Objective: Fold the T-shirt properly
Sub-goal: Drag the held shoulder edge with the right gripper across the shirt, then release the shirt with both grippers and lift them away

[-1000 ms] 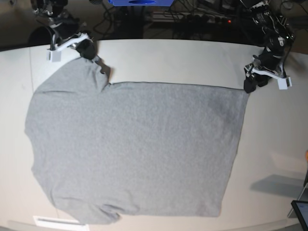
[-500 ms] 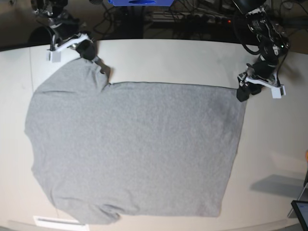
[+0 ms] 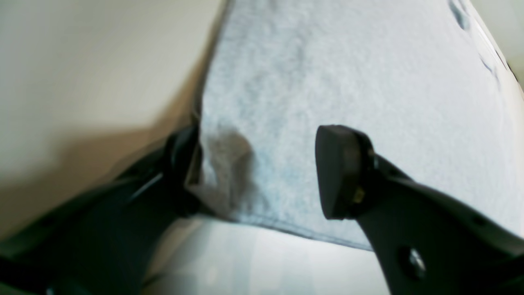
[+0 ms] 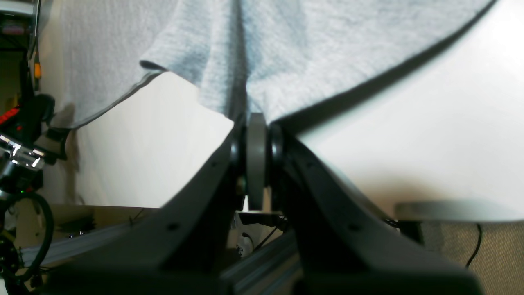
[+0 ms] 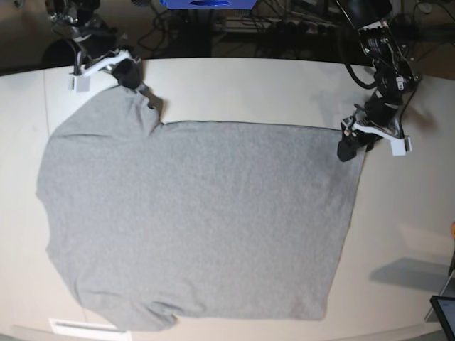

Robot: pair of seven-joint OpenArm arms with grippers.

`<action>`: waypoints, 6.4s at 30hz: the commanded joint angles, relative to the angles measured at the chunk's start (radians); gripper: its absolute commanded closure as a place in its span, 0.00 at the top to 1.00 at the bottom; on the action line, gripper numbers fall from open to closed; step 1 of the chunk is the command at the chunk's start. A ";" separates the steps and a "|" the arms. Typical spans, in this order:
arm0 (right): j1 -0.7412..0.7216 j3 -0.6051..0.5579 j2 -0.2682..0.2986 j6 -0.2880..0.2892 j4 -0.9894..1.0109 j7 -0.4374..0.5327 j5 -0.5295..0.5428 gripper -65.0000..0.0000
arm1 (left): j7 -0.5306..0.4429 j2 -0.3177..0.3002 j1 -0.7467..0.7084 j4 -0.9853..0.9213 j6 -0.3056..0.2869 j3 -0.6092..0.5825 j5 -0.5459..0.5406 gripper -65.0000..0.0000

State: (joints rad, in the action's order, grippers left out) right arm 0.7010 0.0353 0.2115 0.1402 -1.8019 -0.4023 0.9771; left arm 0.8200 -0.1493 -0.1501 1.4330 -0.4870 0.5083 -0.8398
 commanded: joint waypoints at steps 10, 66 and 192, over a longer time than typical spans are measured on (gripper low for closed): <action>-0.004 0.002 0.006 0.012 -0.012 0.013 0.007 0.00 | 0.038 -0.011 -0.007 0.010 0.009 0.008 0.017 0.00; -0.478 0.122 0.078 0.003 -0.172 -0.399 0.007 0.00 | 0.048 0.057 -0.046 0.303 0.129 0.135 0.009 0.00; -0.716 0.174 0.090 0.121 0.083 -0.346 -0.252 0.54 | -0.074 0.001 0.123 0.219 0.307 -0.139 0.119 1.00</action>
State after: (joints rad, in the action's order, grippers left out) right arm 0.0044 0.2031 0.2886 0.2474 -1.7046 -0.7689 0.7124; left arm 0.7685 -0.1291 -0.0422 1.6341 -0.1829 0.3607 -0.7139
